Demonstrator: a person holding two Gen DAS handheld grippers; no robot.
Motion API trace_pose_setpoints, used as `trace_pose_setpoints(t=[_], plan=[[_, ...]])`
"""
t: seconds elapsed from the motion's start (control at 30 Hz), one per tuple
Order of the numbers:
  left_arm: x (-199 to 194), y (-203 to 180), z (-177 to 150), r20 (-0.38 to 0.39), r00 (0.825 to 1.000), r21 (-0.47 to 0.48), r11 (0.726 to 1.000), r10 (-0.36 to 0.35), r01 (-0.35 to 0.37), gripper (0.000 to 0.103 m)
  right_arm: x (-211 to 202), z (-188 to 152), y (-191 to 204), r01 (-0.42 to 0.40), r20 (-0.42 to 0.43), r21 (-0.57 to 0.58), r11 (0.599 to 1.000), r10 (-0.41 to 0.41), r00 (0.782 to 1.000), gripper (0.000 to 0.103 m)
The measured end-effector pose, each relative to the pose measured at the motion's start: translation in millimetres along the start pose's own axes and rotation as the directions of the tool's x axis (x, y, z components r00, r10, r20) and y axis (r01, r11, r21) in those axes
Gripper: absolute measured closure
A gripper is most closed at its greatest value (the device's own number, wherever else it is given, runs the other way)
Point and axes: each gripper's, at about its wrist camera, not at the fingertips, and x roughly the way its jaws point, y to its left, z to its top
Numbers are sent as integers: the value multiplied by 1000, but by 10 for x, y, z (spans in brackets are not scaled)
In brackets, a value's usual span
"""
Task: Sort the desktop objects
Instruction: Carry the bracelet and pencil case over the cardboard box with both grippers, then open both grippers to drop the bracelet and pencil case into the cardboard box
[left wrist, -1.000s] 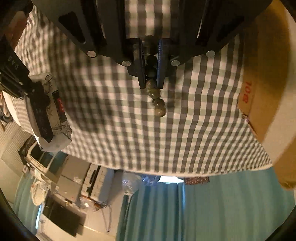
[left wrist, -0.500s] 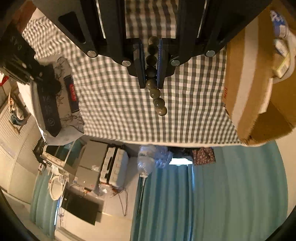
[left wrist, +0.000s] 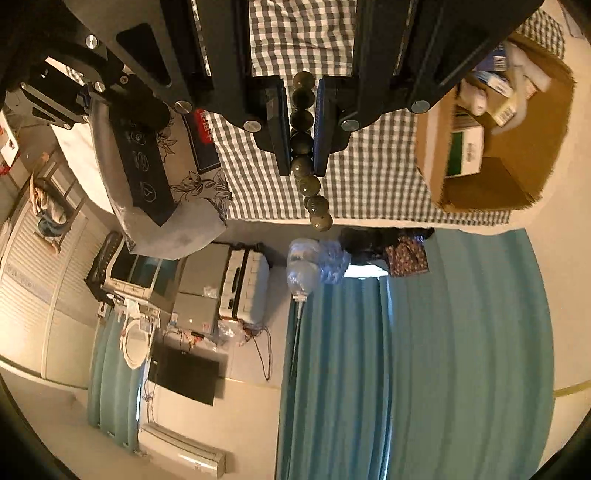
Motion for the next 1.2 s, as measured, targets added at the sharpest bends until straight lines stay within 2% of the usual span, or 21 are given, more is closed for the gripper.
trace_pose_setpoints(t=[0.2,0.33,0.47,0.63,0.8,0.93,1.13,1.17,1.2], plan=[[-231,296,18,24,999,-31,999,34,-33,92,-57,62,420,-37,12,-59,998,38,999,94],[-324,565,20,22,998,-45,998,53,-51,92,105,81,739,-73,-6,-103,992,73,997,94],[-342,877,19,23,993,-33,993,115,-114,92,351,138,1022,-140,-36,-106,984,137,990,94],[-238,1485,-62,-22,982,-76,979,187,-188,92,761,171,1353,-218,-89,-99,971,210,974,94],[-35,1976,-307,-95,967,-111,963,236,-246,92,1329,95,1614,-288,-185,-54,956,273,944,94],[167,2245,-501,-160,956,-138,954,244,-267,92,1716,1,1723,-306,-248,-28,952,290,924,94],[325,2408,-700,-197,948,-142,950,250,-280,92,2021,-1,1719,-306,-280,0,952,294,914,90],[338,2414,-712,-199,945,-140,947,259,-289,88,1988,-44,1718,-310,-283,10,951,300,911,85],[358,2414,-723,-212,938,-134,943,274,-306,76,1992,-34,1709,-308,-285,20,951,300,910,78]])
